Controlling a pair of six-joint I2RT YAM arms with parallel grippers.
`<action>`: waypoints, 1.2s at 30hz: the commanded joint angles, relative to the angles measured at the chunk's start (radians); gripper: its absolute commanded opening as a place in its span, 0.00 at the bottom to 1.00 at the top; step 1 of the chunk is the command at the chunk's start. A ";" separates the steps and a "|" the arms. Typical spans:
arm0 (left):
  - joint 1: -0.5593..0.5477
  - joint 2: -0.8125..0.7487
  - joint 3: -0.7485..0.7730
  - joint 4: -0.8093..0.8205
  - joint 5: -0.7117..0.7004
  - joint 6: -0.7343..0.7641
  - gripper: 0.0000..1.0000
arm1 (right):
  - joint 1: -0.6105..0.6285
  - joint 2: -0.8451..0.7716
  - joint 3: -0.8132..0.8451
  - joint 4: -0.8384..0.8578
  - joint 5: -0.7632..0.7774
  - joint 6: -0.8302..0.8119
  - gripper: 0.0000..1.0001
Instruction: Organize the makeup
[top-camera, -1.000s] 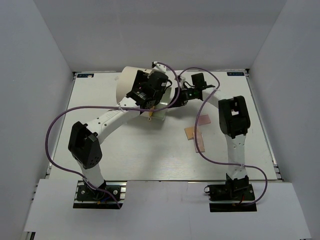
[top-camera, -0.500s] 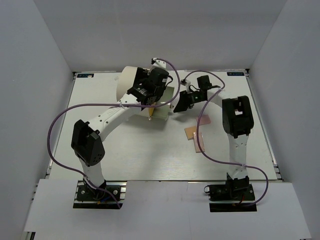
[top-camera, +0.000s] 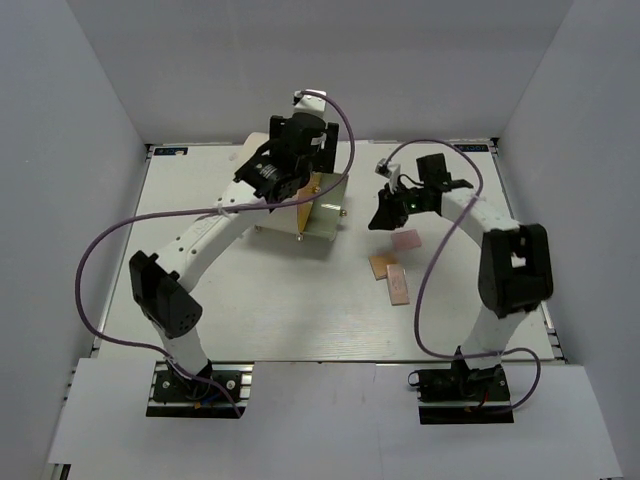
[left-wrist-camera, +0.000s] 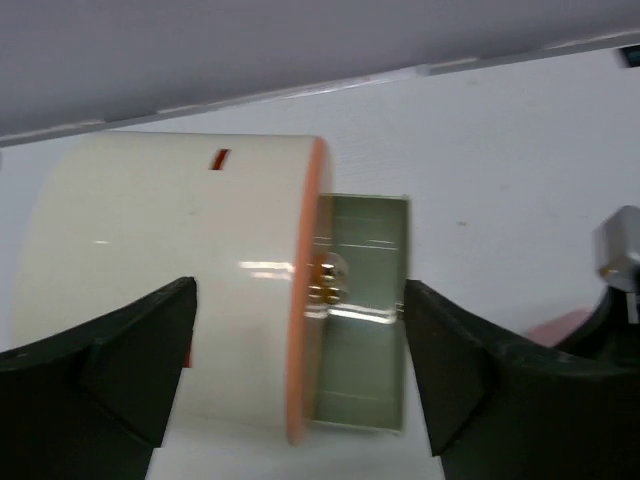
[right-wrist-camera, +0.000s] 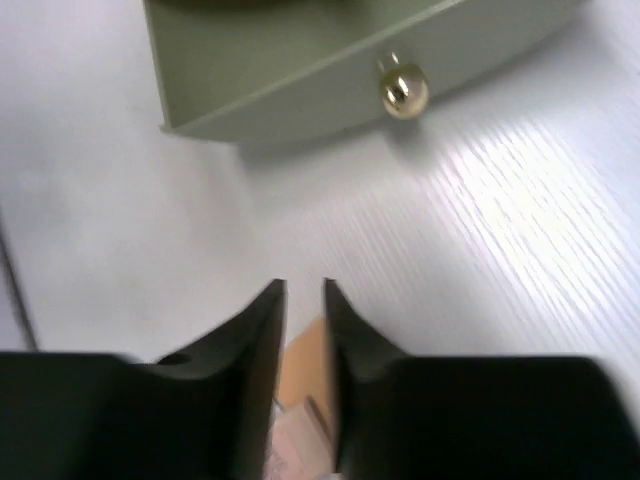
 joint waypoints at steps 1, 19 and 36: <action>-0.017 -0.128 0.028 -0.020 0.262 -0.058 0.93 | -0.010 -0.175 -0.146 0.156 0.257 0.026 0.21; -0.256 -0.026 -0.259 0.058 0.505 -0.317 0.88 | -0.251 -0.316 -0.286 0.099 0.475 0.162 0.79; -0.388 0.256 -0.247 0.110 0.387 -0.606 0.94 | -0.390 -0.457 -0.381 0.112 0.354 0.213 0.79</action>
